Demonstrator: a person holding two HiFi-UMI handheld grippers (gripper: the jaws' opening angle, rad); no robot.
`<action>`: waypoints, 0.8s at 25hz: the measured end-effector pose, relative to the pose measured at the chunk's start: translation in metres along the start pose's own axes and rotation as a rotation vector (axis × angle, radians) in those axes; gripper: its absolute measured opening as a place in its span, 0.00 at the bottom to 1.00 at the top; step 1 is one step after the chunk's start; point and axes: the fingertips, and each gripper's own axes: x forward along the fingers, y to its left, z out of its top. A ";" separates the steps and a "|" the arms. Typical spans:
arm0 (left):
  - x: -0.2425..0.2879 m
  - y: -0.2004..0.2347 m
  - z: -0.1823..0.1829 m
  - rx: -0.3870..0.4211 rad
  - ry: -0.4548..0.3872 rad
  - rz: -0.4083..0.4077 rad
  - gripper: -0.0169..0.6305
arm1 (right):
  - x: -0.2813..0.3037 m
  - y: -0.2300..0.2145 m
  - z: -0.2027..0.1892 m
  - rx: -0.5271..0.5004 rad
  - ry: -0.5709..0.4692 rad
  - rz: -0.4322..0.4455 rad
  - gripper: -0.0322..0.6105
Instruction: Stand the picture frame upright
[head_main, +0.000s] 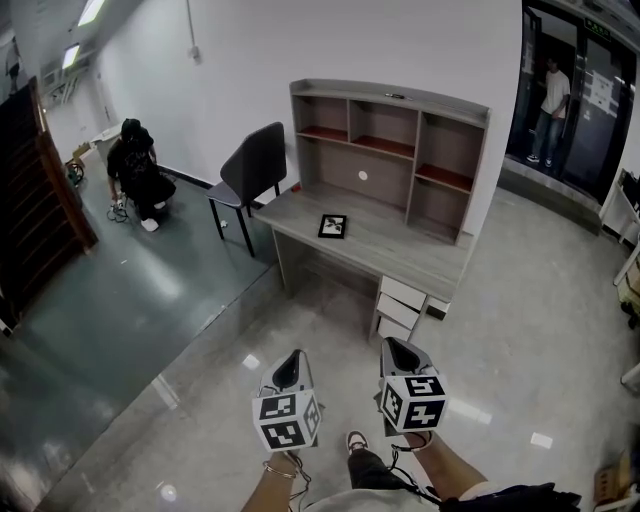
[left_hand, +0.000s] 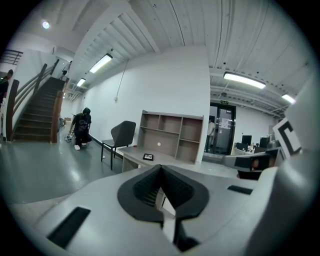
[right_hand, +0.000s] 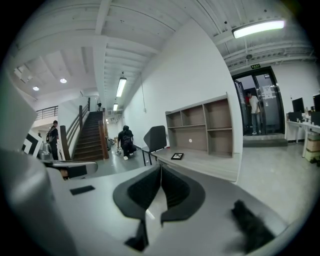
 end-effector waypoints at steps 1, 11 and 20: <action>0.008 0.004 0.002 -0.008 -0.001 0.005 0.03 | 0.009 -0.002 0.003 -0.003 0.001 0.003 0.10; 0.091 0.026 0.044 -0.022 -0.026 0.026 0.03 | 0.095 -0.021 0.042 -0.053 0.017 0.029 0.10; 0.150 0.030 0.057 -0.046 -0.016 0.030 0.03 | 0.152 -0.045 0.055 -0.043 0.036 0.039 0.10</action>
